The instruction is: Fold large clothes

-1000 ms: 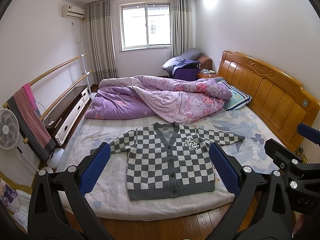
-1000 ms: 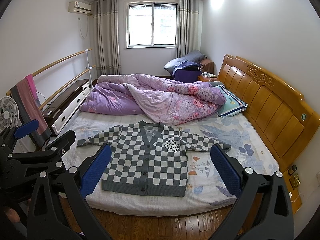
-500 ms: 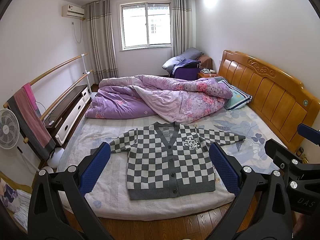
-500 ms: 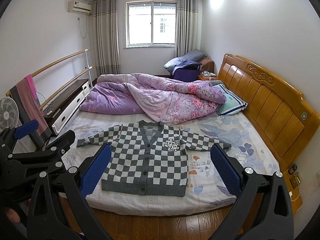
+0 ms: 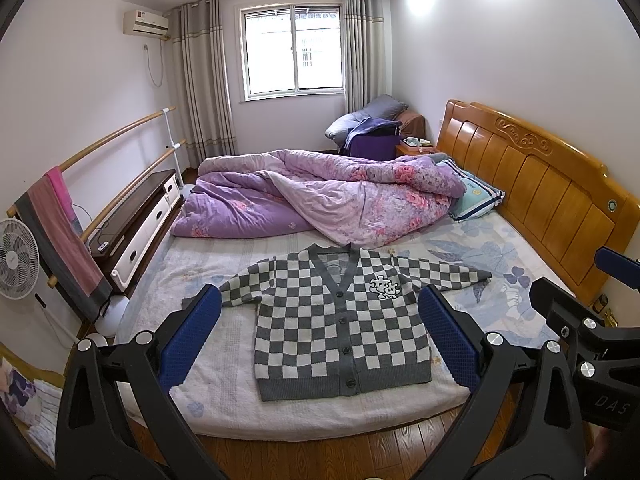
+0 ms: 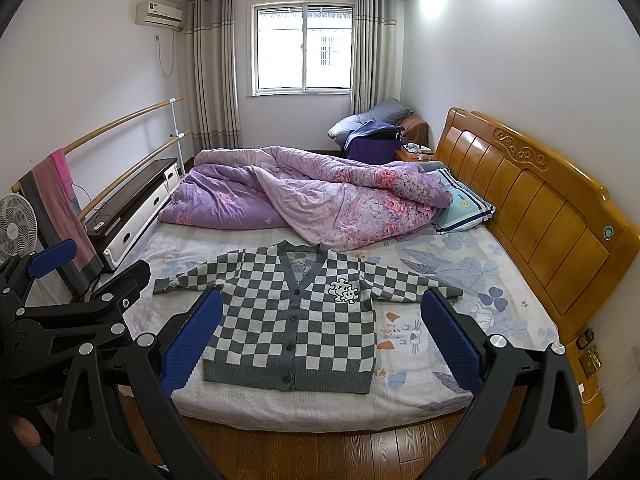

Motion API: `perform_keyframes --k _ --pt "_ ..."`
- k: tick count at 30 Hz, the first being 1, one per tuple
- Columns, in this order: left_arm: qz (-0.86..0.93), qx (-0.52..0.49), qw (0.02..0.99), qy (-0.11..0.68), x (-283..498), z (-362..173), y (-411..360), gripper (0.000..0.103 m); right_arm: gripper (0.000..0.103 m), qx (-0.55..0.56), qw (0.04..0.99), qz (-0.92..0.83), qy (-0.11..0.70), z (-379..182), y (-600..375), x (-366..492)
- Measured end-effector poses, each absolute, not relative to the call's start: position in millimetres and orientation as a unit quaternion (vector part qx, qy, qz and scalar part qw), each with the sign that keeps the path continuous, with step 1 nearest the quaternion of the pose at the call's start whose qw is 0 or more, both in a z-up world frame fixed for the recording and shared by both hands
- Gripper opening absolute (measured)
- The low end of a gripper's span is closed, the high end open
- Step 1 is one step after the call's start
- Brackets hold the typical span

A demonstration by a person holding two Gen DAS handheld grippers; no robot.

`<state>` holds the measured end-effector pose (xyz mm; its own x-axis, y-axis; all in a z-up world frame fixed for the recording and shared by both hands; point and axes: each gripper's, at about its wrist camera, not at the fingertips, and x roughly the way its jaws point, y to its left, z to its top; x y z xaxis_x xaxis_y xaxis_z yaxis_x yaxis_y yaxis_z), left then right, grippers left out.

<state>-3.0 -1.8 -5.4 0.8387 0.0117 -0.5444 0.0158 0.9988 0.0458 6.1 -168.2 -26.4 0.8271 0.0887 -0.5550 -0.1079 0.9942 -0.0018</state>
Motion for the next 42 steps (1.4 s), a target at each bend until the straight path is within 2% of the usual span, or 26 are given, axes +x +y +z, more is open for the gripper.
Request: perform_keyframes --k 42 --pt "-0.001 0.026 0.958 0.287 -1.3 -11.6 0.6 0.098 0.096 -0.016 0.955 0.05 0.292 -32.3 -167.4 8.9"
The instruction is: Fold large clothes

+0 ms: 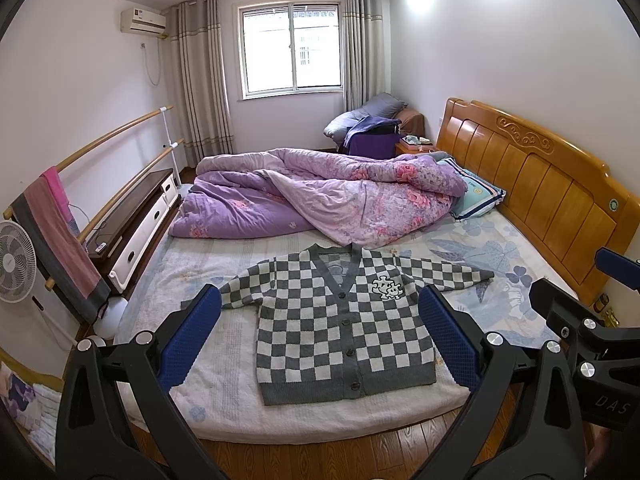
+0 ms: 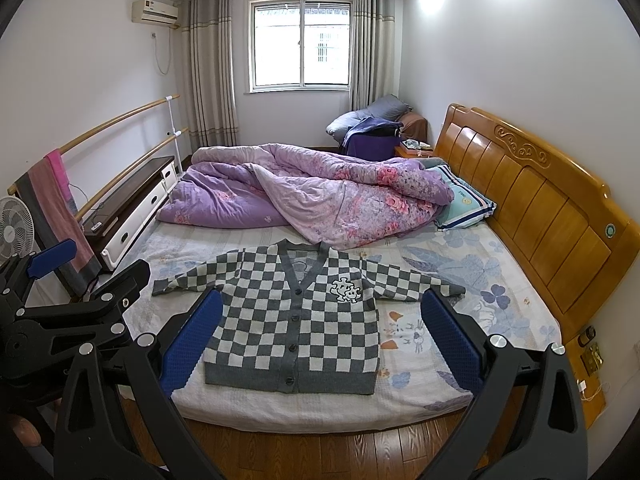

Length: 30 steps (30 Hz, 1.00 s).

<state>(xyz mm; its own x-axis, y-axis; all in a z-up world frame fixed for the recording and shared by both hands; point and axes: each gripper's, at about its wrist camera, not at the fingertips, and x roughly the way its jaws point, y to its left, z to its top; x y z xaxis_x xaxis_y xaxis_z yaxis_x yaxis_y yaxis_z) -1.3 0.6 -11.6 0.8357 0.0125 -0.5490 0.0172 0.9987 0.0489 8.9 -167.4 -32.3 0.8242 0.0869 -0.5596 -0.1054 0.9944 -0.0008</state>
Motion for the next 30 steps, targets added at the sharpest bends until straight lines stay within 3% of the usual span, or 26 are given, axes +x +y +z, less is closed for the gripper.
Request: perform_keyframes --k 30 --pt "-0.003 0.025 0.956 0.292 8.9 -37.5 20.2 0.098 0.096 -0.014 0.953 0.045 0.298 -45.9 -158.0 10.5"
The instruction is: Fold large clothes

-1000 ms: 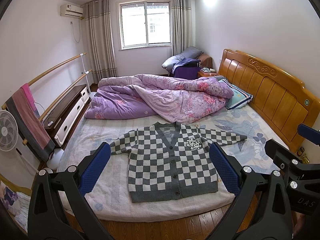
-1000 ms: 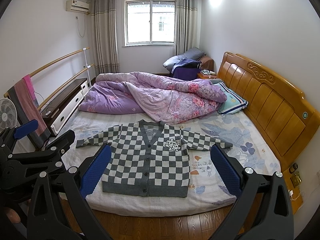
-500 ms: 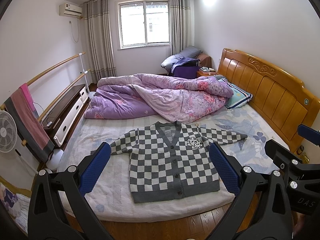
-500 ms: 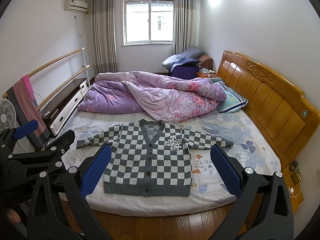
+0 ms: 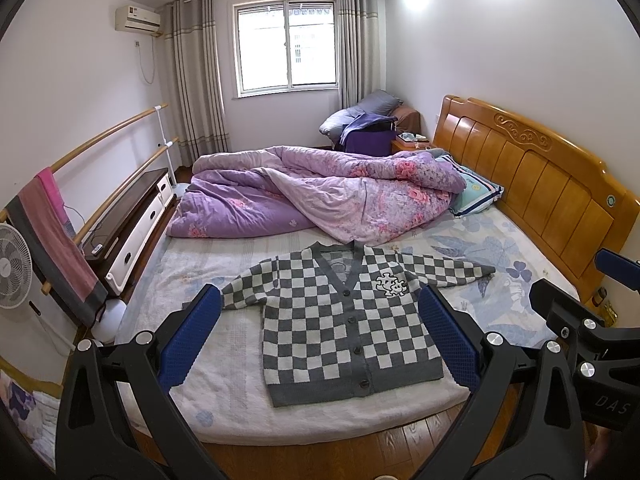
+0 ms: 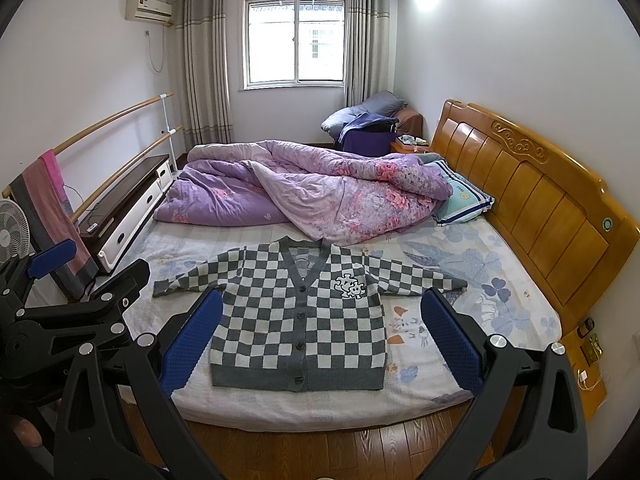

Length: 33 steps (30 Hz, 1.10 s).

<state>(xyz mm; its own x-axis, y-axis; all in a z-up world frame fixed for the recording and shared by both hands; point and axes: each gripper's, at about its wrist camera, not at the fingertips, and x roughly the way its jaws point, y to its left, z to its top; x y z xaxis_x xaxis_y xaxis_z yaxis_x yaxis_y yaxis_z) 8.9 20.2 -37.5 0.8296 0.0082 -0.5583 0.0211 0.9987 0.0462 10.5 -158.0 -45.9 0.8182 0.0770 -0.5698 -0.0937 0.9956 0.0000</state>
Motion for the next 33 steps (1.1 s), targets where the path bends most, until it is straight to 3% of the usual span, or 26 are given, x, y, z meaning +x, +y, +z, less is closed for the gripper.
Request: perform_keyframes --k 20,33 --pt "0.0 0.027 0.944 0.329 68.2 -64.9 21.9 0.098 0.096 -0.013 0.941 0.05 0.335 -67.4 -151.0 67.4" --pt "0.042 0.03 0.92 0.388 225.4 -92.7 -14.3 0.098 0.096 -0.026 0.919 0.101 0.379 -95.2 -182.3 233.2"
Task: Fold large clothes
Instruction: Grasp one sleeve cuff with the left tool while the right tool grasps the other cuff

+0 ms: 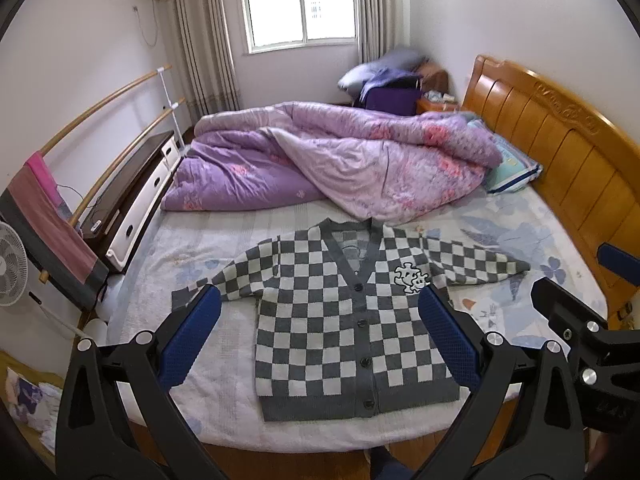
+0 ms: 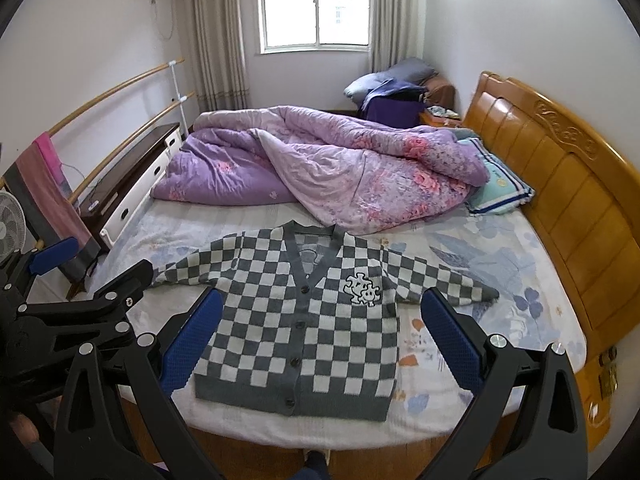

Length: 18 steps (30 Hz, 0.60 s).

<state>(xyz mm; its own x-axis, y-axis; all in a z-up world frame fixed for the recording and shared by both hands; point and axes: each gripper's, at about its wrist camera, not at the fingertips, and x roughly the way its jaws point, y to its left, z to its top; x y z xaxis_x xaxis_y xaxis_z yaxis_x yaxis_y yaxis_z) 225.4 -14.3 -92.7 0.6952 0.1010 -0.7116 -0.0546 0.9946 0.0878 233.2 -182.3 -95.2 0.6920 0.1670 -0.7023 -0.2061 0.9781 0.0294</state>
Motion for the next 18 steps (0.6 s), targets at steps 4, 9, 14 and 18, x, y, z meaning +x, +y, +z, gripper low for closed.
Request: perform_keyframes --k 4,9,14,18 --pt "0.062 0.028 0.909 0.412 276.0 -108.0 -21.4 0.098 0.096 -0.032 0.907 0.122 0.403 -111.7 -184.8 289.8" --pt "0.083 0.028 0.893 0.441 322.1 -135.5 -14.4 0.098 0.096 -0.041 0.889 0.141 0.433 -138.2 -172.4 335.8" --pt "0.092 0.014 0.872 0.481 357.4 -175.6 11.5 0.098 0.096 -0.055 0.868 0.158 0.467 -174.5 -145.1 376.2" --pt "0.08 -0.006 0.856 0.511 377.0 -217.3 42.3 0.098 0.096 -0.064 0.845 0.167 0.504 -210.7 -116.7 400.8"
